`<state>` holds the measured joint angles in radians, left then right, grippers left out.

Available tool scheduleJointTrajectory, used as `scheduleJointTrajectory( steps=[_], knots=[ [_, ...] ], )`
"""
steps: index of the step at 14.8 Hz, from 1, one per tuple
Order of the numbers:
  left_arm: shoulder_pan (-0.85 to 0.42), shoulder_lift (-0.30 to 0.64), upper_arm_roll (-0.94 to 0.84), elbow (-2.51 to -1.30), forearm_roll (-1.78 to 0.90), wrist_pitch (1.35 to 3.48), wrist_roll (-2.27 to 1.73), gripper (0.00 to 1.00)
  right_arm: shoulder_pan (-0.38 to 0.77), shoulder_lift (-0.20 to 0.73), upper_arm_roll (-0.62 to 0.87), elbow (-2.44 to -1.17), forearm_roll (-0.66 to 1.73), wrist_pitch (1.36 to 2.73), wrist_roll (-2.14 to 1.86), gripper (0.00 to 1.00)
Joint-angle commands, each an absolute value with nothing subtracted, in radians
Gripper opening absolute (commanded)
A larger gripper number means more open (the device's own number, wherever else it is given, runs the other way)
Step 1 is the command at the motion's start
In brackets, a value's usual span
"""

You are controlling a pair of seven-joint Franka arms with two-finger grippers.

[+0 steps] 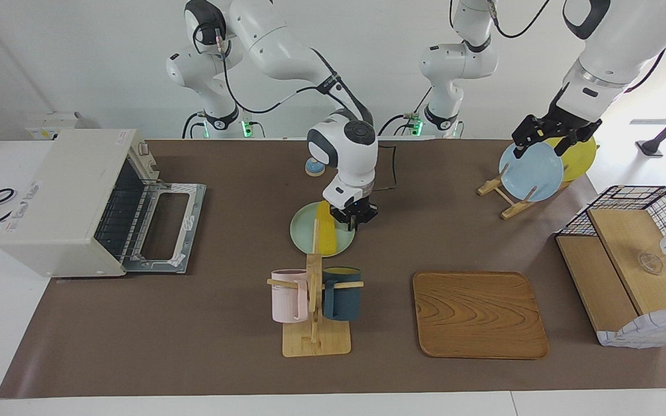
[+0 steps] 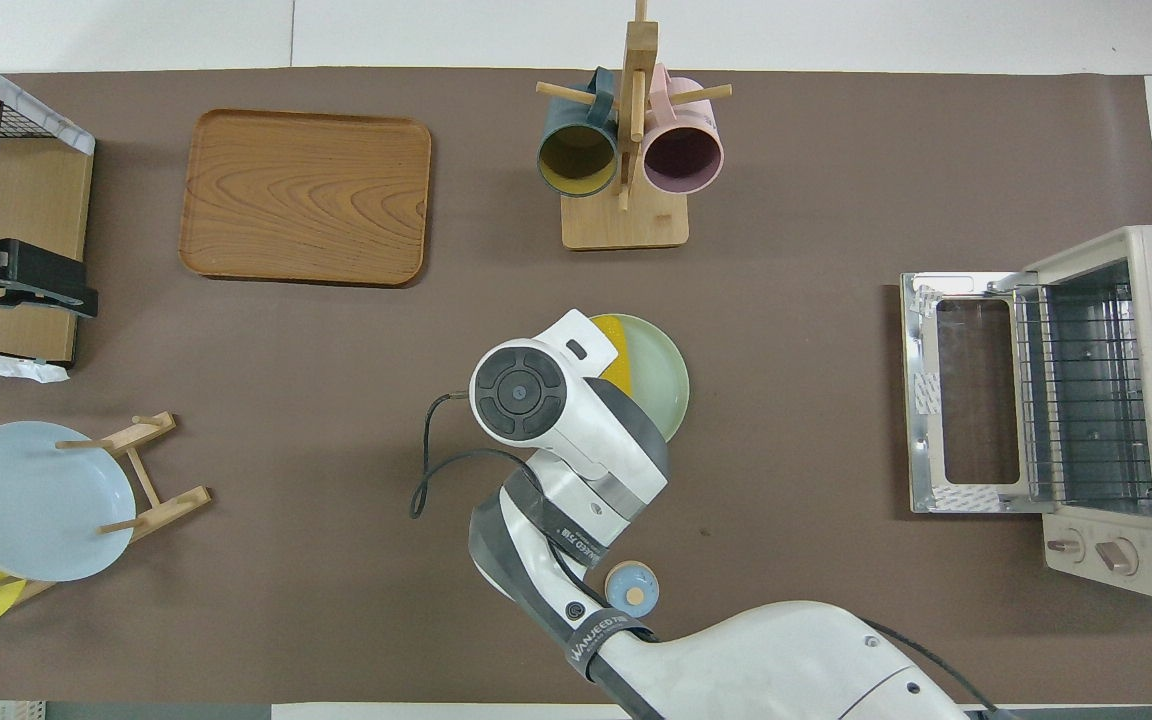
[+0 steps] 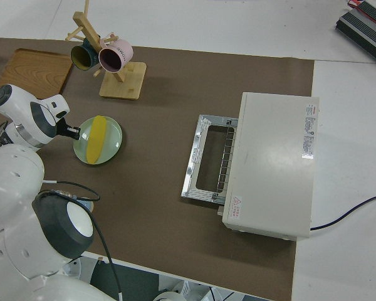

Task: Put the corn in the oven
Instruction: 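Reach the right gripper to the corn on the plate and grasp it, then carry the corn with the right gripper into the open oven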

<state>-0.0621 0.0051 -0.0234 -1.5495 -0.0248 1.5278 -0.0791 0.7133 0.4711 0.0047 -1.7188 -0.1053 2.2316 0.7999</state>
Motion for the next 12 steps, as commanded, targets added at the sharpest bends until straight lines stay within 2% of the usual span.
scheduleJointTrajectory(
  steps=[1, 3, 6, 12],
  knots=[
    [-0.051, -0.041, -0.032, -1.608, -0.018, 1.562, -0.061, 1.0, 0.701, 0.483, 0.012, -1.564, -0.185, 2.005, 0.744, 0.0],
    [-0.052, -0.041, -0.032, -1.608, -0.018, 1.559, -0.06, 1.0, 0.692, 0.474, 0.012, -1.51, -0.241, 1.883, 0.686, 0.0],
    [-0.054, -0.041, -0.034, -1.606, -0.018, 1.555, -0.064, 1.0, 0.648, 0.387, 0.011, -1.546, -0.239, 1.797, 0.64, 0.0],
    [-0.051, -0.041, -0.032, -1.605, -0.018, 1.549, -0.071, 1.0, 0.45, 0.138, 0.011, -1.871, -0.232, 1.802, 0.52, 0.0]
  ],
)
